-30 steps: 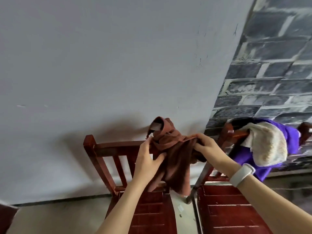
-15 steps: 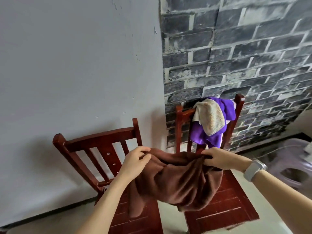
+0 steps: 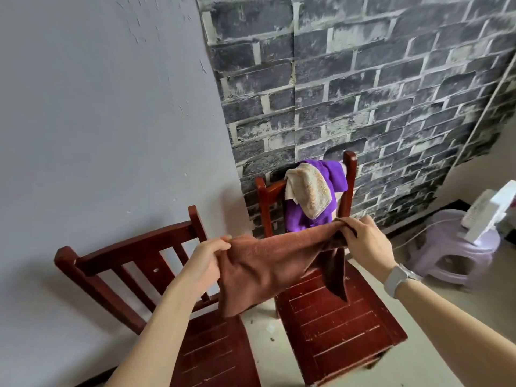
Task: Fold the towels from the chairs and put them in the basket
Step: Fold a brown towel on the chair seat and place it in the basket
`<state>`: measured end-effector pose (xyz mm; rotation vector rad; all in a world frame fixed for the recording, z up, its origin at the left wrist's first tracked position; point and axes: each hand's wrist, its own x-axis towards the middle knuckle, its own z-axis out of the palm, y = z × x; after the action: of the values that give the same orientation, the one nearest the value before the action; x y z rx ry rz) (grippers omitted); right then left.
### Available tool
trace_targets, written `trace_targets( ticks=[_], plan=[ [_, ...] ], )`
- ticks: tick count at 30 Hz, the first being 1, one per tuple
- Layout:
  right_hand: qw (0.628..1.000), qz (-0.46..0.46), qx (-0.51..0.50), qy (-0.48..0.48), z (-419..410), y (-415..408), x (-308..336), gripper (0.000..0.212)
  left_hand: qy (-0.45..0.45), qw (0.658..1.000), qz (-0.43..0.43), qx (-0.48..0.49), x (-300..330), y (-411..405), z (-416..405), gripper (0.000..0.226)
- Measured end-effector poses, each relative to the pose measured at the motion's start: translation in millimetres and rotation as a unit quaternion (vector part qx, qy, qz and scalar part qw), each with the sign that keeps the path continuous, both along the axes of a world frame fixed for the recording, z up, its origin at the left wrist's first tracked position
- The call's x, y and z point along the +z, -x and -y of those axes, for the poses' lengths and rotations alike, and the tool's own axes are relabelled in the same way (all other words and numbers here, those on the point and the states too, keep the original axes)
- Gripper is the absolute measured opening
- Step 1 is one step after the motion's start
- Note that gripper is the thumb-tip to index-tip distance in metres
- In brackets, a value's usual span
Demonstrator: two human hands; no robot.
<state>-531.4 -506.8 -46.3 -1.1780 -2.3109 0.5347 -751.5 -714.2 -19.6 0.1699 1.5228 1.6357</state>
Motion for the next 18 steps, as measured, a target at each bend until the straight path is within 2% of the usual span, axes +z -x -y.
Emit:
trace_targets(
  ticks=[2,4,5,7,10,13,15,18],
  plan=[
    [0.999,0.018,-0.01,-0.035,7.0,5.9,5.3,0.025,0.061,0.991,0.089,-0.074,-4.5,-2.1,6.5,0.037],
    [0.998,0.008,-0.011,-0.054,12.2,14.5,8.0,0.024,0.127,0.978,0.104,-0.13,-10.3,-6.5,13.6,0.04],
    [0.999,-0.027,-0.01,-0.019,12.6,19.2,9.4,0.024,0.153,0.973,0.09,-0.146,-14.7,-8.9,16.7,0.033],
    [0.978,-0.153,0.001,0.141,14.4,30.0,8.5,0.026,0.181,0.97,0.05,-0.154,-21.4,-14.6,22.1,0.017],
    [0.908,-0.271,-0.017,0.319,21.7,38.6,-3.5,0.025,0.126,0.987,-0.014,-0.103,-28.4,-15.7,31.0,0.012],
    [0.82,-0.339,-0.044,0.46,30.5,42.4,-13.0,0.026,0.064,0.996,-0.055,-0.024,-24.6,-8.4,45.1,0.014],
    [0.812,-0.331,-0.047,0.478,36.6,45.9,-17.3,0.026,0.038,0.998,-0.051,0.001,-23.1,-1.9,54.9,0.015],
    [0.84,-0.283,-0.032,0.462,46.9,55.8,-16.8,0.023,0.029,0.998,-0.059,-0.016,-19.3,5.0,66.7,0.031]
  ],
)
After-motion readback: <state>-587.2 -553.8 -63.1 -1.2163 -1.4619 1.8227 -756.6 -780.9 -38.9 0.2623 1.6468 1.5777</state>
